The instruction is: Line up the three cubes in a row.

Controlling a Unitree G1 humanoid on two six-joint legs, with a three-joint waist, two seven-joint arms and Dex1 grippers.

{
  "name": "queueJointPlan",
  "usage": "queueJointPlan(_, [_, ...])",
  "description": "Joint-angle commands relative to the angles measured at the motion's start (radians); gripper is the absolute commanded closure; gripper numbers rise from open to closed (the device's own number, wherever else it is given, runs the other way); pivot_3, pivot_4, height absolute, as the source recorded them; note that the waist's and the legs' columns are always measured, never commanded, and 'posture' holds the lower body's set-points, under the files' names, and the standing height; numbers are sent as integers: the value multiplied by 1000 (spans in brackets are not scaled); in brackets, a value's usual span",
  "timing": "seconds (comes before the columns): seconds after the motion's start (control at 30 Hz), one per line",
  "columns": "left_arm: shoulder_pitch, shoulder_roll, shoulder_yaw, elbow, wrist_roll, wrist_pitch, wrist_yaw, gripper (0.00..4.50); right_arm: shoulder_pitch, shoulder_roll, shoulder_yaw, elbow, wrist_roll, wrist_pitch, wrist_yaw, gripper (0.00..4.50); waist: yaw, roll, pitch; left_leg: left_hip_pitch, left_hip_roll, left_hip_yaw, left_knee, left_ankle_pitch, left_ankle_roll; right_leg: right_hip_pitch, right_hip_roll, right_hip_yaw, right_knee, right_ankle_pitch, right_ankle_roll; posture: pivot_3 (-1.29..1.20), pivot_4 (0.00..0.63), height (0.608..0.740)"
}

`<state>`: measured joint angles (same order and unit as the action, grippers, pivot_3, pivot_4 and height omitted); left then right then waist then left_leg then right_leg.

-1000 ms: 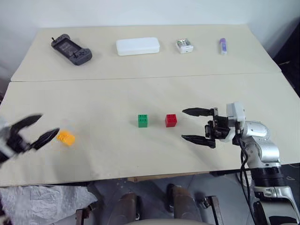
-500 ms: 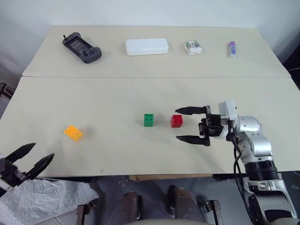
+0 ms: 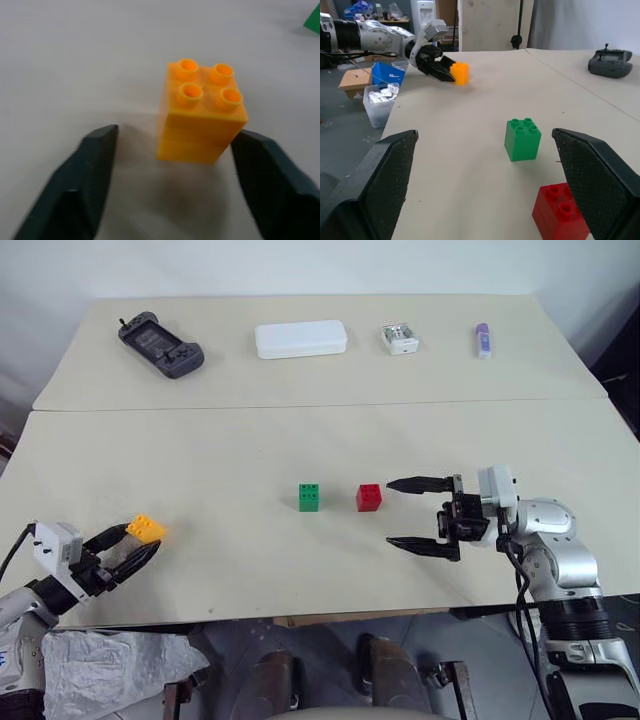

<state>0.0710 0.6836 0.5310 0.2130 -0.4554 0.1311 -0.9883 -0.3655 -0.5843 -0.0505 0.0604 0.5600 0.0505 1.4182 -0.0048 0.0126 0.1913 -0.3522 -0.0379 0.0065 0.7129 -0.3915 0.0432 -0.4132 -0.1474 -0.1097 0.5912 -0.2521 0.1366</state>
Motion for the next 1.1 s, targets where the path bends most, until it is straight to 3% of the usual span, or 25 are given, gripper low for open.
queueJointPlan(0.03, [-55,36,-27,-5,-22,-15,-59,2216,20,-27,-46,-38,18,1,-14,0,7,0,0,0,0,0,0,0,0,0,0,0,0,0,0,0,150,740])
queueJointPlan(0.13, [-119,49,-70,19,-19,-34,-115,3032,33,-33,-60,-42,19,1,-24,0,13,0,0,-1,0,-2,1,0,0,1,0,-1,0,0,0,0,150,740])
queueJointPlan(0.33, [-481,90,-350,249,113,-153,-380,3025,69,-46,-86,-65,24,9,-46,0,26,0,0,-1,-1,-1,2,0,1,1,0,-2,1,0,0,0,150,740])
queueJointPlan(0.5, [-754,26,-492,578,234,-326,-491,3025,97,-52,-119,-90,24,9,-79,0,16,0,0,-1,-2,4,1,1,2,0,2,-2,0,0,1,0,150,740])
queueJointPlan(0.7, [-953,-32,-556,880,341,-496,-508,3025,167,-65,-157,-152,33,15,-119,0,16,0,0,-3,-2,8,2,1,2,0,3,-5,0,0,1,0,150,740])
queueJointPlan(1.0, [-1038,-59,-553,1003,389,-534,-540,3025,223,-68,-176,-209,43,22,-160,0,27,-1,0,-2,0,7,4,2,3,1,2,-3,0,2,3,0,150,740])
queueJointPlan(1.1, [-1041,-45,-537,999,377,-514,-564,2053,227,-72,-178,-208,45,25,-159,0,27,-1,0,-2,0,6,4,2,4,1,2,-3,0,2,3,0,150,740])
